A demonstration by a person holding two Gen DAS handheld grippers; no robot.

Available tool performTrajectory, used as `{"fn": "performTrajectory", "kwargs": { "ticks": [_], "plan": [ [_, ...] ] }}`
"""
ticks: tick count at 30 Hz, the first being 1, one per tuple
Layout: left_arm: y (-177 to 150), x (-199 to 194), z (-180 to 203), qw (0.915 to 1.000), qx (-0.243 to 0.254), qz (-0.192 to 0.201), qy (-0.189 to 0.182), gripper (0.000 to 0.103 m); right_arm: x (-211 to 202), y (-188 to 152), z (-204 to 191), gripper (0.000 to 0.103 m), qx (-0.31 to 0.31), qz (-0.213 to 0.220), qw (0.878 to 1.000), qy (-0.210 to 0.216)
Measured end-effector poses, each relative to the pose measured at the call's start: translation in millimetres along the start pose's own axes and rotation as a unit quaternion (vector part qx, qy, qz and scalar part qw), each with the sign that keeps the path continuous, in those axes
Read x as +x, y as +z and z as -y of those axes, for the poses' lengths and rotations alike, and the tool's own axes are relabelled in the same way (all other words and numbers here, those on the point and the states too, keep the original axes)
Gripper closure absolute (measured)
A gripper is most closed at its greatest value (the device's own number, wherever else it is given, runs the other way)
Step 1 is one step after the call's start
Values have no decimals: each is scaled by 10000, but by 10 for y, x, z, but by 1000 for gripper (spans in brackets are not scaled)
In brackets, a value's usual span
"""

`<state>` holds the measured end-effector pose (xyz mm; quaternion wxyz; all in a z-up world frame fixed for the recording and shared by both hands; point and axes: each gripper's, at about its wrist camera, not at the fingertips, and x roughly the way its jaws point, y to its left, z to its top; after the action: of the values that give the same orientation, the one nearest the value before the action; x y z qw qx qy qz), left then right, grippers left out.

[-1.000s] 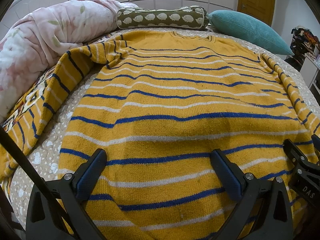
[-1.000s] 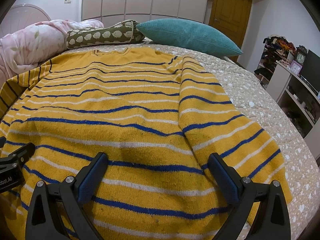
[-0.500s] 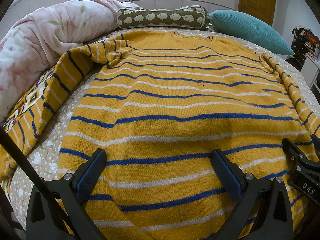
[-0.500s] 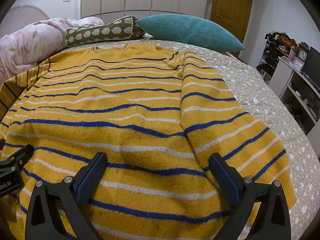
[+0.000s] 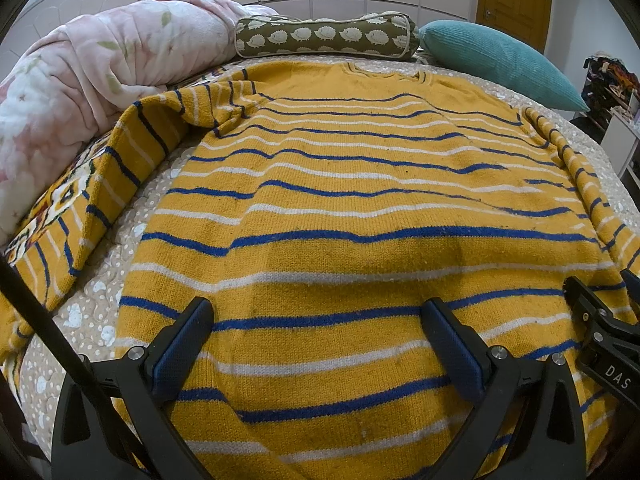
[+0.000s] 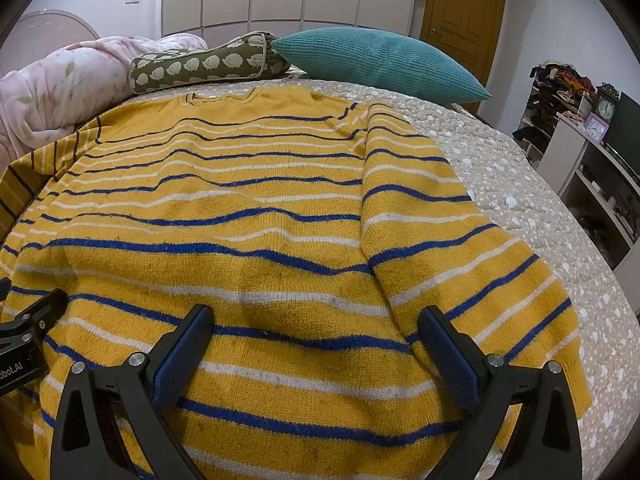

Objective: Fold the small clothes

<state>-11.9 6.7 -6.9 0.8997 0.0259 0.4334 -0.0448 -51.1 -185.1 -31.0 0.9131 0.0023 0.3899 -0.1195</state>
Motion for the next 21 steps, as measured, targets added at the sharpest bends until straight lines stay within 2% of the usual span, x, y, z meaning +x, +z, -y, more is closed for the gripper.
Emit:
{"fn": "performTrajectory", "kwargs": {
  "ticks": [14, 21],
  "plan": [
    [-2, -19, -2, 10000, 5, 62, 28, 0, -100, -61, -42, 0, -125, 122, 9997, -140],
    [-10, -19, 10, 10000, 17, 67, 72, 0, -78, -56, -54, 0, -167, 52, 9997, -182]
  ]
}}
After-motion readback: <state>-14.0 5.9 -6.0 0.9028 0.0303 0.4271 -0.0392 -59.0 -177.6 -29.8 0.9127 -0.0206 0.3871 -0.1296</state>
